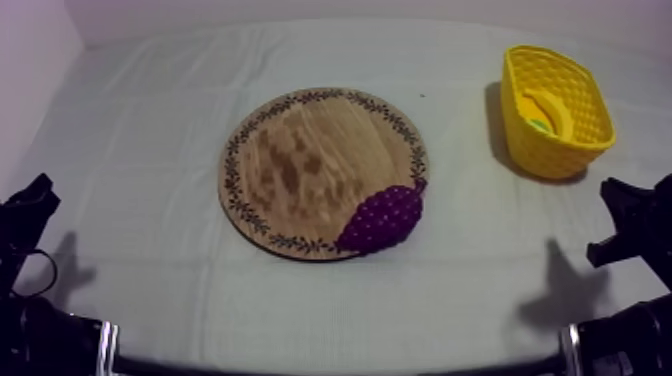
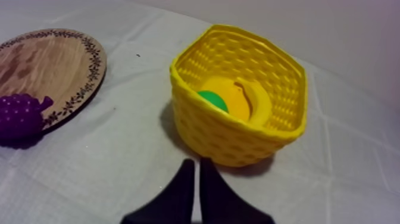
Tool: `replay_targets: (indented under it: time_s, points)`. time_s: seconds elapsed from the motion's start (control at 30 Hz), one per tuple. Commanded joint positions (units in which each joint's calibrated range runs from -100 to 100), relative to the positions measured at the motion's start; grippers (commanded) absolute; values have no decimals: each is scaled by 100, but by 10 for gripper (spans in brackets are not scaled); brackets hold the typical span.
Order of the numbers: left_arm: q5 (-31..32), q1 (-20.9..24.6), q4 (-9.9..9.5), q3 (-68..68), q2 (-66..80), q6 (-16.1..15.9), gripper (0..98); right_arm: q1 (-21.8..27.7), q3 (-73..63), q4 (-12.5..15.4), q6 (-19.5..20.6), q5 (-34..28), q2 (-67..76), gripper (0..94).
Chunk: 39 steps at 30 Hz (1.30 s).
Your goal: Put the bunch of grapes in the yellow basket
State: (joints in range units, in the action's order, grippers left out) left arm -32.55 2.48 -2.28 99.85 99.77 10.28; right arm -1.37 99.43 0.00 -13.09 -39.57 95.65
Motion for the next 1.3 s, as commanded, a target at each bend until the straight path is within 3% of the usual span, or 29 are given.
replay_targets:
  time_s: [0.0,0.27,0.47,0.73,1.03,1.27]
  points:
    - [-3,1,1,4,-3,0,0,-22,-39,-35,184,-77,2,6]
    - [-3,1,1,4,-3,0,0,-389,-1294,-145,620,-1065,-191,2]
    - [-3,1,1,4,-3,0,0,-467,-2590,-85,771,-1430,-889,2]
    - [-3,1,1,4,-3,0,0,-430,-4472,49,1146,-1955,-2469,2]
    - [-3,1,1,4,-3,0,0,-340,-6632,311,1723,-3284,-4620,10]
    - [-3,1,1,4,-3,0,0,-259,-7555,386,2090,-4291,-6088,34]
